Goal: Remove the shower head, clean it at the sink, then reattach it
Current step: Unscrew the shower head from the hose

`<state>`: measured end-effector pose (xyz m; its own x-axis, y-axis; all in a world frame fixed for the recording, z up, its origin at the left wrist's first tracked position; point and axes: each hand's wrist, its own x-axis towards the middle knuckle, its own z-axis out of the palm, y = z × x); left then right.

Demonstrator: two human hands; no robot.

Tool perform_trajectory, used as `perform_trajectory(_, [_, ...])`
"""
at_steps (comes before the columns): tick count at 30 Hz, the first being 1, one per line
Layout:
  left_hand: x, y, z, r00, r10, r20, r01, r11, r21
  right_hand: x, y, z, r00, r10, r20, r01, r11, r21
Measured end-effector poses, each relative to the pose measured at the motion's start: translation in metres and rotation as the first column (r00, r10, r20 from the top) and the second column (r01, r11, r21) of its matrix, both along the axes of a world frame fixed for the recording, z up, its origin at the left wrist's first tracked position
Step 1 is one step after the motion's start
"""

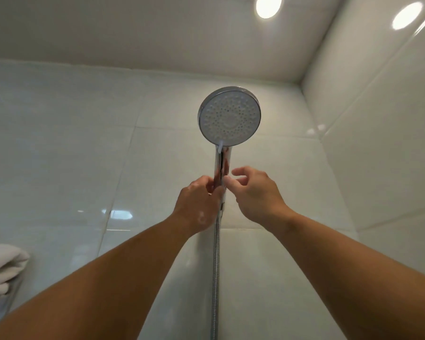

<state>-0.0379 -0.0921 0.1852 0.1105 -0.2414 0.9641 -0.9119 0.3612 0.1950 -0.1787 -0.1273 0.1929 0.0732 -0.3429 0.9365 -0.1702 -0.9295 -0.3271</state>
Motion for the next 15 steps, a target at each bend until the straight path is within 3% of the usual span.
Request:
perform_trajectory(6, [0.003,-0.017,0.002,0.996,-0.037,0.079,0.041,0.998,-0.05,0.01,0.005,0.009,0.999,-0.031,0.011,0.032,0.997,-0.064])
perform_trajectory(15, [0.007,-0.019,0.022,0.978,-0.193,0.076,0.198,0.978,-0.066,0.021,0.01,0.029,0.986,-0.119,0.12,0.134,0.983,-0.127])
